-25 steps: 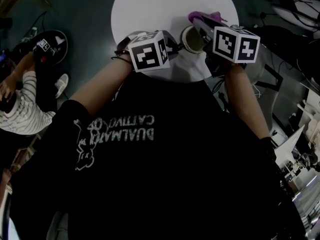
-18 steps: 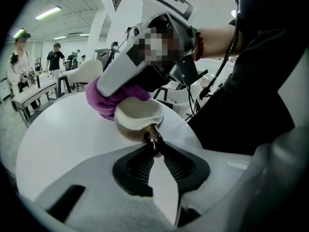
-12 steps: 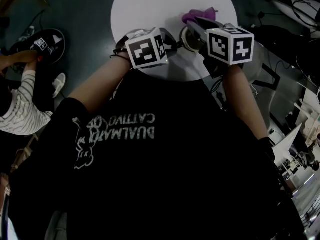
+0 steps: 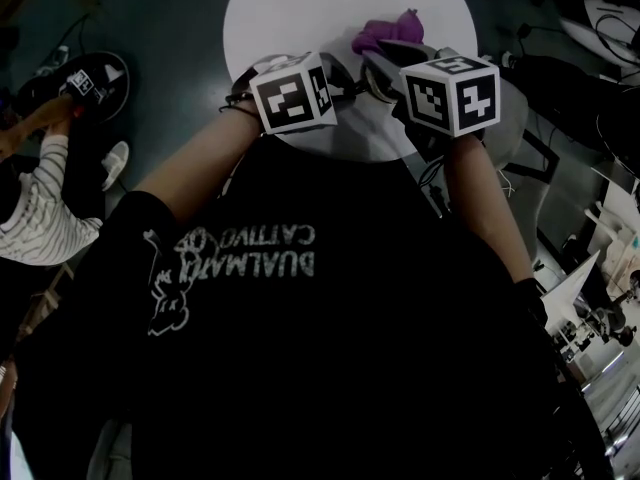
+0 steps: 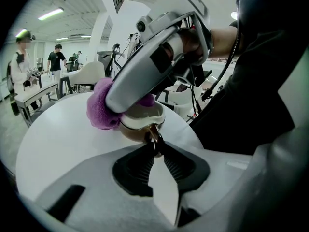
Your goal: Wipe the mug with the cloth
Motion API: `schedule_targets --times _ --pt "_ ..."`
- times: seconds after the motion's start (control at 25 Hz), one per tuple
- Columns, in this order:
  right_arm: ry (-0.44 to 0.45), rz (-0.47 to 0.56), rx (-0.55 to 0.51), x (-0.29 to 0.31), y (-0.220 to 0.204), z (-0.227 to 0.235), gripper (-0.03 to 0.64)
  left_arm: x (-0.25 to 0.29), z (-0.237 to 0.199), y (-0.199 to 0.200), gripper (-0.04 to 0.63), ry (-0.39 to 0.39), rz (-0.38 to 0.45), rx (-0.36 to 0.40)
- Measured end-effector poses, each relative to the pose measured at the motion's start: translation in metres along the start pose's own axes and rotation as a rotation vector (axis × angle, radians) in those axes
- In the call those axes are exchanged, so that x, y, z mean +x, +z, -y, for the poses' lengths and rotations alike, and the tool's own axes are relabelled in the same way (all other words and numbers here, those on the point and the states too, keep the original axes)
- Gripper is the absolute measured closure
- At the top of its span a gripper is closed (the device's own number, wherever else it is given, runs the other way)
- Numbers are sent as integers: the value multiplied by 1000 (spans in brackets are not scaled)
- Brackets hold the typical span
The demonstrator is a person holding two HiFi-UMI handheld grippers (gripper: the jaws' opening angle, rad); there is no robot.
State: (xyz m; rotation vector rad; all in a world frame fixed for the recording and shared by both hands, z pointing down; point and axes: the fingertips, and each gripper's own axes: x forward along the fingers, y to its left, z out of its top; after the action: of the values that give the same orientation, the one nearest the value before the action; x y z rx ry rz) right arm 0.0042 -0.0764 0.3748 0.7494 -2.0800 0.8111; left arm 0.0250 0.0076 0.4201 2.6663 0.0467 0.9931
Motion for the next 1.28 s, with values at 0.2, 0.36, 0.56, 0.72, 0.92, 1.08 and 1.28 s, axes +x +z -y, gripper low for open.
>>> schedule_targets --times 0.2,0.36,0.56,0.72,0.92,1.08,1.28 --pt "9 -50 -75 4 -5 -9 558 -3 -5 -2 531 22 9 -13" --pt "6 -93 -122 5 -13 -16 557 -5 -8 -4 529 36 24 -38" --pt "28 -138 -111 6 -22 -23 555 -7 -13 -5 528 50 57 -72" --pt "42 -190 -153 4 -21 -19 555 -4 -18 -1 529 56 68 -64" --pt "53 -344 -365 9 -15 -19 558 -8 -24 0 532 67 75 -37" --pt "89 -518 -550 20 -12 -19 560 -13 -30 -5 532 80 76 -28" --pt "182 -657 -634 28 -17 -15 560 -13 -32 -2 534 137 100 -45"
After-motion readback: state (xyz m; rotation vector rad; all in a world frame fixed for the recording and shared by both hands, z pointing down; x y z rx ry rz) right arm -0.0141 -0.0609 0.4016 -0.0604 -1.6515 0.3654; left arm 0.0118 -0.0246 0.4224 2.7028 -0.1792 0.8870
